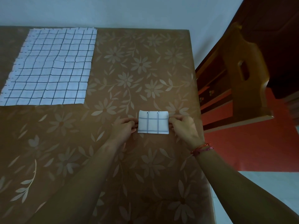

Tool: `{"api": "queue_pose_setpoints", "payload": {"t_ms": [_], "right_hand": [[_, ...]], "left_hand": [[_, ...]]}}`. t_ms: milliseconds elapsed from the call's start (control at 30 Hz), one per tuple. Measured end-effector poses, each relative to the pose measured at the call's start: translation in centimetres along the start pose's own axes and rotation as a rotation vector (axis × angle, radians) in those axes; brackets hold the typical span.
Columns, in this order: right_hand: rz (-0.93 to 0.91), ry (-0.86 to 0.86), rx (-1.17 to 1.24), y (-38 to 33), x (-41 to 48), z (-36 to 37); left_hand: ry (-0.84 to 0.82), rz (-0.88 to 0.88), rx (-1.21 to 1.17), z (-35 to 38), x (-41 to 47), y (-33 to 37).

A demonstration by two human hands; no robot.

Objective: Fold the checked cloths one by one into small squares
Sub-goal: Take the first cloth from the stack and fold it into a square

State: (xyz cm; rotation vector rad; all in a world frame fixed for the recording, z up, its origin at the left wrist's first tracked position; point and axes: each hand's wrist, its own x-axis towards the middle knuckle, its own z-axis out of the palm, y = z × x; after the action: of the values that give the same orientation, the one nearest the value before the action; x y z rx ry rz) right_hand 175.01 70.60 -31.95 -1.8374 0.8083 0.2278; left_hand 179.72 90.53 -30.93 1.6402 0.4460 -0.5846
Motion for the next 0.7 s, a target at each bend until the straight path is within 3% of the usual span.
{"api": "queue_pose_setpoints", "payload": {"t_ms": [700], "right_hand": [[0.009,-0.010,-0.009,-0.28,-0.52,-0.22]], "left_hand": [[-0.016,-0.003,0.004,-0.20,-0.45,0.40]]}}
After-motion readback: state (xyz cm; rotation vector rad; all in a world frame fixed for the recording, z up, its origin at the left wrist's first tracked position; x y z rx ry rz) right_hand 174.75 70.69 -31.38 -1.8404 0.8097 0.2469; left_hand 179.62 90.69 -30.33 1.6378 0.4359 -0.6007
